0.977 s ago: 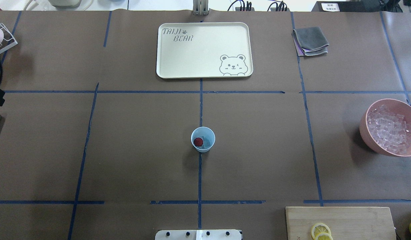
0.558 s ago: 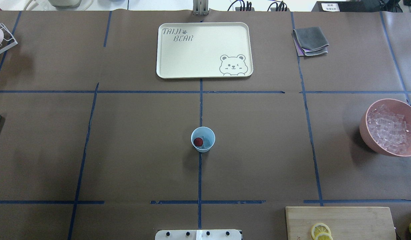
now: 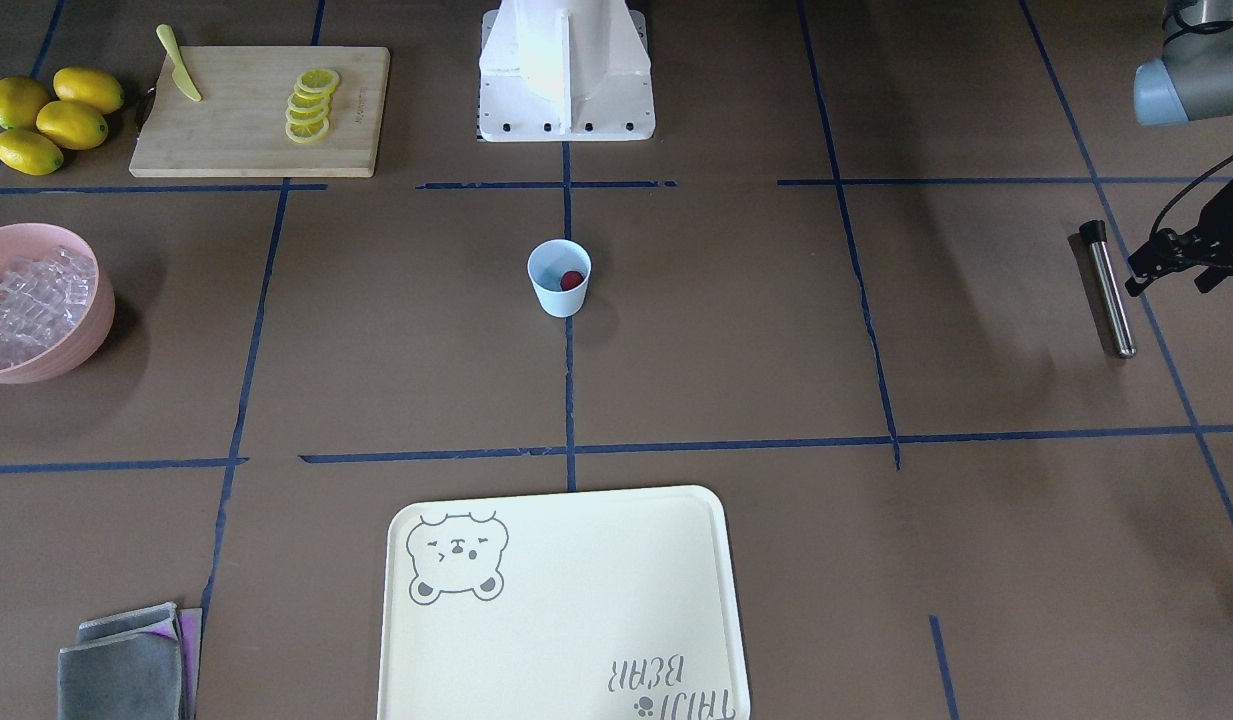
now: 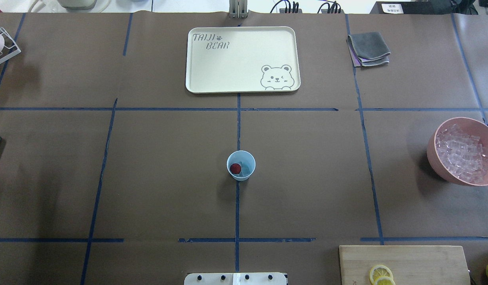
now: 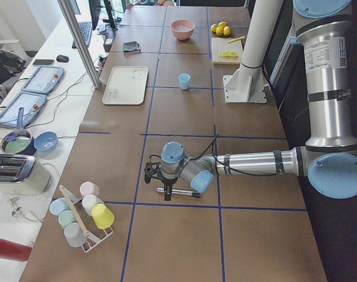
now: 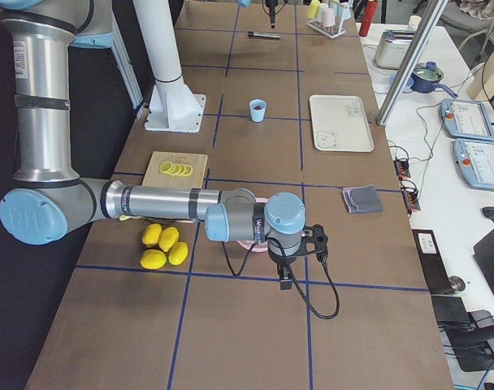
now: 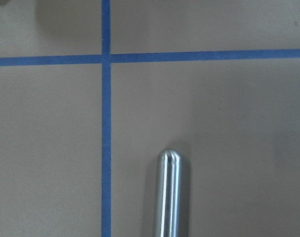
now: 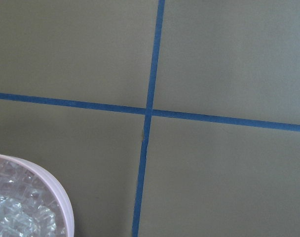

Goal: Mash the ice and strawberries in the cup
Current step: 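Lower the left gripper and grasp the metal rod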

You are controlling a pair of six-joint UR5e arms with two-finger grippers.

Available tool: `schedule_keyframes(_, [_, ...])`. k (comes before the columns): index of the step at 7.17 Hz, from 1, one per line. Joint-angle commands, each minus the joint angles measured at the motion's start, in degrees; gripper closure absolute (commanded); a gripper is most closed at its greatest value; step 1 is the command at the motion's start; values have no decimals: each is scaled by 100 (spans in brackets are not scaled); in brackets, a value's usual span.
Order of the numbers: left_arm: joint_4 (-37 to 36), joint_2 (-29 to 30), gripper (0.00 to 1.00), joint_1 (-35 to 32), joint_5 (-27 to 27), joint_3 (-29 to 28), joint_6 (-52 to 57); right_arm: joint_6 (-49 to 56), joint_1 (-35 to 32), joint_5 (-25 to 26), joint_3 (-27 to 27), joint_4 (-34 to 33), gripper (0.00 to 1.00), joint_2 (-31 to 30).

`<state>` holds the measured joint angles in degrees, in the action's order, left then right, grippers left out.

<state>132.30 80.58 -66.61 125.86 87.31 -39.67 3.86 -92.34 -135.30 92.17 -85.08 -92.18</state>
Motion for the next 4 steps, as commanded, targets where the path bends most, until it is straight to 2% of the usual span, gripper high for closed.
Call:
schedule_keyframes(1, [200, 80, 0, 305, -18, -179, -304, 0, 6, 3, -15, 0, 0, 24])
schedule_keyframes(4, [226, 98, 0, 553, -343, -320, -243, 1, 6, 12, -15, 0, 0, 51])
